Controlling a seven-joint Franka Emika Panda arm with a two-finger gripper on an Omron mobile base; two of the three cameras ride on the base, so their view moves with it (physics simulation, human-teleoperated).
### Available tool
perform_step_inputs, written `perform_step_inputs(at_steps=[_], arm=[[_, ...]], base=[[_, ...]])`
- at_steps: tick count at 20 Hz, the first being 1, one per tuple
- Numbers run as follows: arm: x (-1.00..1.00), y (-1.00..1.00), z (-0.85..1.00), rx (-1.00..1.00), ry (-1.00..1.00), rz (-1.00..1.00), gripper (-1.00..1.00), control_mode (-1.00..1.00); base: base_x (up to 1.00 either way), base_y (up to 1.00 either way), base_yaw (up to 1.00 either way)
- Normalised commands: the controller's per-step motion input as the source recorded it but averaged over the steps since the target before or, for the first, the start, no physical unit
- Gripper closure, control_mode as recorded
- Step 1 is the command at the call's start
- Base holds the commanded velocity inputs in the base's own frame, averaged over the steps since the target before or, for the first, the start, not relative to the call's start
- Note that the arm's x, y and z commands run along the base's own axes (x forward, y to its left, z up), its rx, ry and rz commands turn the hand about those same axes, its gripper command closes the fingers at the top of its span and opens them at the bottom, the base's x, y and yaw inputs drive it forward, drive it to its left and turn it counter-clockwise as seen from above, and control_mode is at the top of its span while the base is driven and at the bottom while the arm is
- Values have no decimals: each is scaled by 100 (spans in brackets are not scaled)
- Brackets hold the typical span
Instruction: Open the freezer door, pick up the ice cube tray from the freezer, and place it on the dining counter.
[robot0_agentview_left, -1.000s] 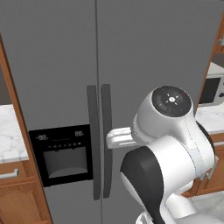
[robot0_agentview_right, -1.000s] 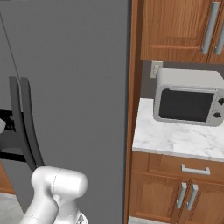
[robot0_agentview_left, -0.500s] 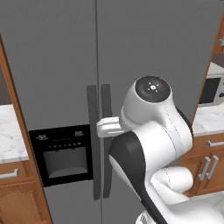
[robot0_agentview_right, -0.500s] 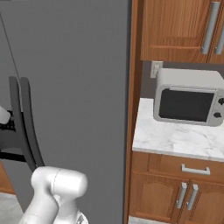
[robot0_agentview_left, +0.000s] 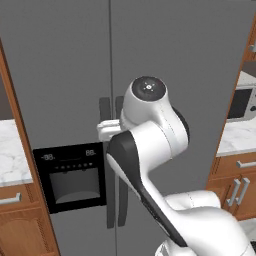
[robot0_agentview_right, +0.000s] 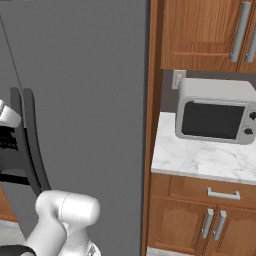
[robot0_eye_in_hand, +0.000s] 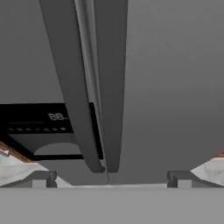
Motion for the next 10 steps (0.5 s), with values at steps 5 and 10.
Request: perform_step_inputs(at_steps=[5,10], arm=[[50,26,0,0,0,0,-100,-100],[40,31,0,0,0,0,-100,-100]], base=[[0,0,0],[0,0,0]])
